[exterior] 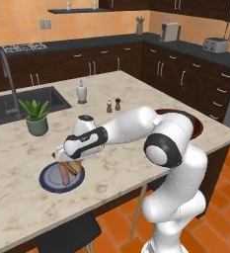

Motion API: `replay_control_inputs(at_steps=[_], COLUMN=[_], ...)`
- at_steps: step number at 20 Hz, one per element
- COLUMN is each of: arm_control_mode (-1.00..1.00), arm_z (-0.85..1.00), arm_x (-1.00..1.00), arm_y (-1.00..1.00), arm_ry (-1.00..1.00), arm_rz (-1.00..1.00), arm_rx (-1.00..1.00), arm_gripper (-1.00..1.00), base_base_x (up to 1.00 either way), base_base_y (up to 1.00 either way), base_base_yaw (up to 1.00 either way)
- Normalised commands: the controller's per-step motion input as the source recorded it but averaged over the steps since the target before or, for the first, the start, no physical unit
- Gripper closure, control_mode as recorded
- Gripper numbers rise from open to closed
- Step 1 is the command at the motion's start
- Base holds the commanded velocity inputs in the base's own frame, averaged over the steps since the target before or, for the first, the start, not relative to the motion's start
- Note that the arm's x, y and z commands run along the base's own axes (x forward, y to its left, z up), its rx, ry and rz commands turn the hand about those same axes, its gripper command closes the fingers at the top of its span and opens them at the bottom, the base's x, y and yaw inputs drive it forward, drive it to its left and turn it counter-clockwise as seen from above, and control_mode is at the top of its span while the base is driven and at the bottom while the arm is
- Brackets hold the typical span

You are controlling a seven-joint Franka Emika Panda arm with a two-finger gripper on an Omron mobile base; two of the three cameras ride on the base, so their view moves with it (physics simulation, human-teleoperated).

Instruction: Place one bun and one sausage from the bowl on each plate.

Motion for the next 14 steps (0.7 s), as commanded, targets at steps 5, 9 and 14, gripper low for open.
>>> replay_control_inputs(at_steps=[5, 9, 14], arm_control_mode=[-1.00, -1.00, -1.00], arm_z=[-0.08, 0.00, 0.45], arm_x=[-0.49, -0.65, -0.67], arm_y=[0.11, 0.01, -0.56], arm_ry=[0.00, 0.09, -0.01], arm_rz=[-0.14, -0.24, -0.28], arm_rx=[0.03, 0.08, 0.26], arm_gripper=[-1.00, -1.00, -1.00], base_base_x=[0.00, 0.00, 0.00], base_base_y=[0.00, 0.00, 0.00], base_base_yaw=[0.00, 0.00, 0.00])
